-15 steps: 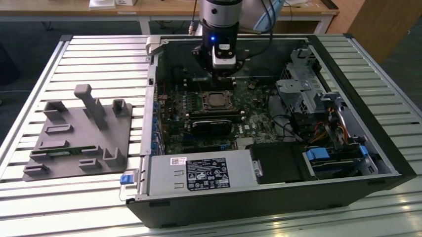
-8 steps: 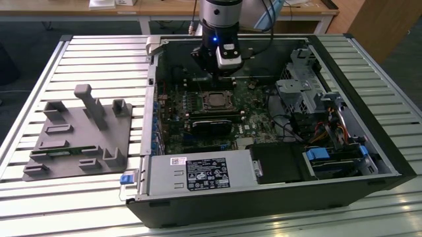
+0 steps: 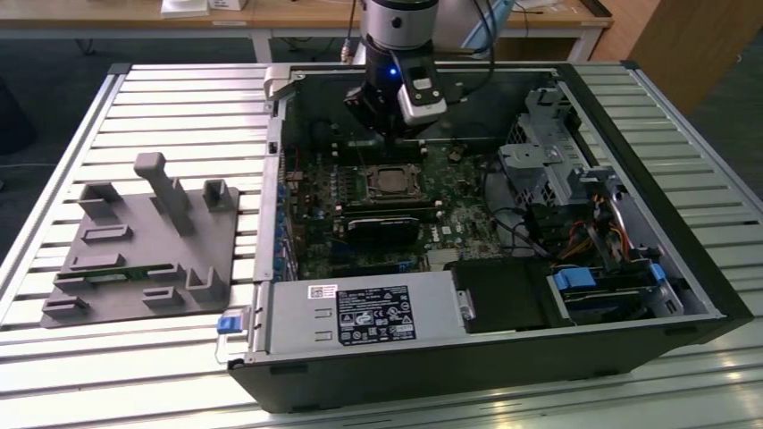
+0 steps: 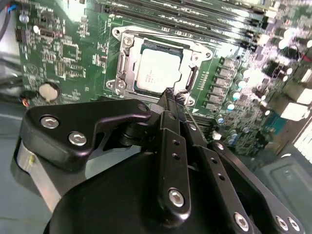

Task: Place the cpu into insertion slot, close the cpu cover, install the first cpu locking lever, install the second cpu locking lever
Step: 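Install the first cpu locking lever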

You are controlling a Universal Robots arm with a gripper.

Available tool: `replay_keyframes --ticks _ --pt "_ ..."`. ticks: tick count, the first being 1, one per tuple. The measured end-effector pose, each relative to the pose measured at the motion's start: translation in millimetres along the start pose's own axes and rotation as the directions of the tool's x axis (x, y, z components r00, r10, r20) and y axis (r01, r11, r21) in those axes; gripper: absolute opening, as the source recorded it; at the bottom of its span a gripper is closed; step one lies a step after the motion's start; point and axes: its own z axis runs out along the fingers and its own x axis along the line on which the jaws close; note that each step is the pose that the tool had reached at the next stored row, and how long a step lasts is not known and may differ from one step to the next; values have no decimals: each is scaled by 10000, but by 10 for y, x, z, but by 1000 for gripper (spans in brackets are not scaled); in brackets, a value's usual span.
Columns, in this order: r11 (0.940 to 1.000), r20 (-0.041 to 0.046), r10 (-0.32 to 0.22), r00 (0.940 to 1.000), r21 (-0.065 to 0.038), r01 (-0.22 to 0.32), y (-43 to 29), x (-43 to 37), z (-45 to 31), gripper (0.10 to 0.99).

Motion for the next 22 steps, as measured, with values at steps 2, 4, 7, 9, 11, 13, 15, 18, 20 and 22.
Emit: replay_keyframes --ticks 2,4,7,9,11,13,15,18,20,22 --pt "9993 -6 -366 9993 0 366 0 0 1 106" --pt "9974 -12 -724 9974 -1 724 0 0 1 106" --pt "9919 -21 -1272 9919 -2 1272 0 0 3 106" --pt "9866 -26 -1633 9866 -4 1633 0 0 4 106" --pt "9803 -32 -1974 9803 -5 1974 0 0 5 106" --pt "9756 -35 -2194 9756 -6 2194 -1 2 6 106" --pt "9748 -35 -2233 9748 -10 2233 -6 20 8 106" --pt "9747 -36 -2233 9747 -10 2233 -22 75 8 106" --pt "9747 -36 -2234 9747 -10 2234 -35 121 8 106" --pt "9747 -36 -2235 9747 -10 2235 -50 171 9 106"
